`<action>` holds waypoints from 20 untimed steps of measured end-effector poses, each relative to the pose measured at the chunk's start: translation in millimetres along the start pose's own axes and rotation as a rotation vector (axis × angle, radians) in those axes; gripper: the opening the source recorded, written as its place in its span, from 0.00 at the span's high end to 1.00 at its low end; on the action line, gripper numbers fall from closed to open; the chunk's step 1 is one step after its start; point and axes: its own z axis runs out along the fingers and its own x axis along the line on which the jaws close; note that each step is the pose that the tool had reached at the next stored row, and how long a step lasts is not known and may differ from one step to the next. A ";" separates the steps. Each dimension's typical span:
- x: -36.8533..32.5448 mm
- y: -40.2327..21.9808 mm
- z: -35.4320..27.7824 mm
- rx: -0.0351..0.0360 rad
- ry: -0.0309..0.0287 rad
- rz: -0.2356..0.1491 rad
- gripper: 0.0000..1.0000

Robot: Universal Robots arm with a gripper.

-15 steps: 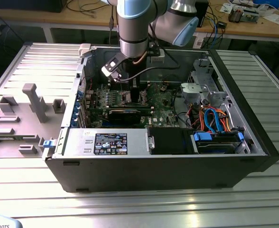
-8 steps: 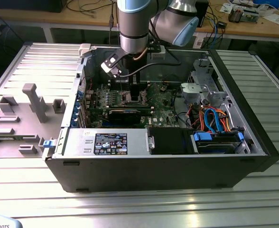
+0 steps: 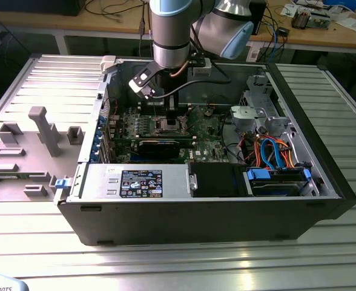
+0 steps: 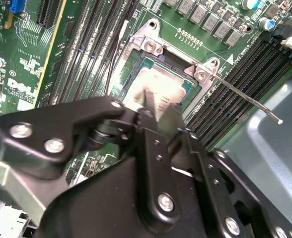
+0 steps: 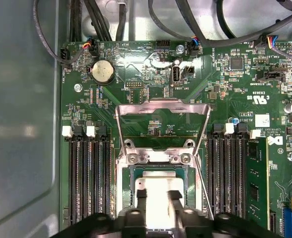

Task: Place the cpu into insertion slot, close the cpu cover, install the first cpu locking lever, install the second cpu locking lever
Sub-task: 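Place the cpu into insertion slot, then close the cpu cover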

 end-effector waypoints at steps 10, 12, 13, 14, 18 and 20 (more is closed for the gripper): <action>-0.2 0.0 0.0 0.0000 0.0000 0.000 0.89; -0.2 0.0 -0.1 0.0000 0.0000 0.000 0.89; -0.2 0.0 -0.3 0.0000 0.0000 0.000 0.89; -0.3 0.0 -0.5 0.0000 0.0000 0.000 0.89; -0.2 0.1 -3.0 0.0000 -0.0001 0.000 0.89; -0.2 0.2 -3.2 -0.0001 0.0002 0.000 0.89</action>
